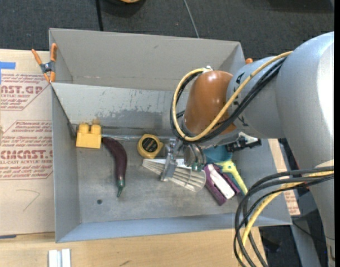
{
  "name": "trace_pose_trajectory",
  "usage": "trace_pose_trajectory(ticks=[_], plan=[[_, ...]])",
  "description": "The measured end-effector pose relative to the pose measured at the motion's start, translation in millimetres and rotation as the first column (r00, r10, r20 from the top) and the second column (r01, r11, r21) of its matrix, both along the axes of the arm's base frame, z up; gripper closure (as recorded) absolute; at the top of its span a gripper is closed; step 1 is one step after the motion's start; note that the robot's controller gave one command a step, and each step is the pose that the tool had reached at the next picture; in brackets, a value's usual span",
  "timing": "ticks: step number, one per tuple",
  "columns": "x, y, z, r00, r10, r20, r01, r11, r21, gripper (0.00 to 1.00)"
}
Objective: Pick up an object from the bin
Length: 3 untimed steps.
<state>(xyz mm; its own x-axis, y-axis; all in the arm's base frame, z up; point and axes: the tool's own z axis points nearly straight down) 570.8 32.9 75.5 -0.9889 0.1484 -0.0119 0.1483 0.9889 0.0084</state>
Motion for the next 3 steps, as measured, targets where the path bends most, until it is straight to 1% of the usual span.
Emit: trace_pose_trajectory(ticks=[2, 3], plan=[[16.4, 1, 15, 1.0, 0.006, -0.013, -0.006, 1.0, 0.001, 1.0], [15.9, 0, 43, 1.0, 0.02, -0.008, -0.02, 1.0, 0.0, 1.0]])
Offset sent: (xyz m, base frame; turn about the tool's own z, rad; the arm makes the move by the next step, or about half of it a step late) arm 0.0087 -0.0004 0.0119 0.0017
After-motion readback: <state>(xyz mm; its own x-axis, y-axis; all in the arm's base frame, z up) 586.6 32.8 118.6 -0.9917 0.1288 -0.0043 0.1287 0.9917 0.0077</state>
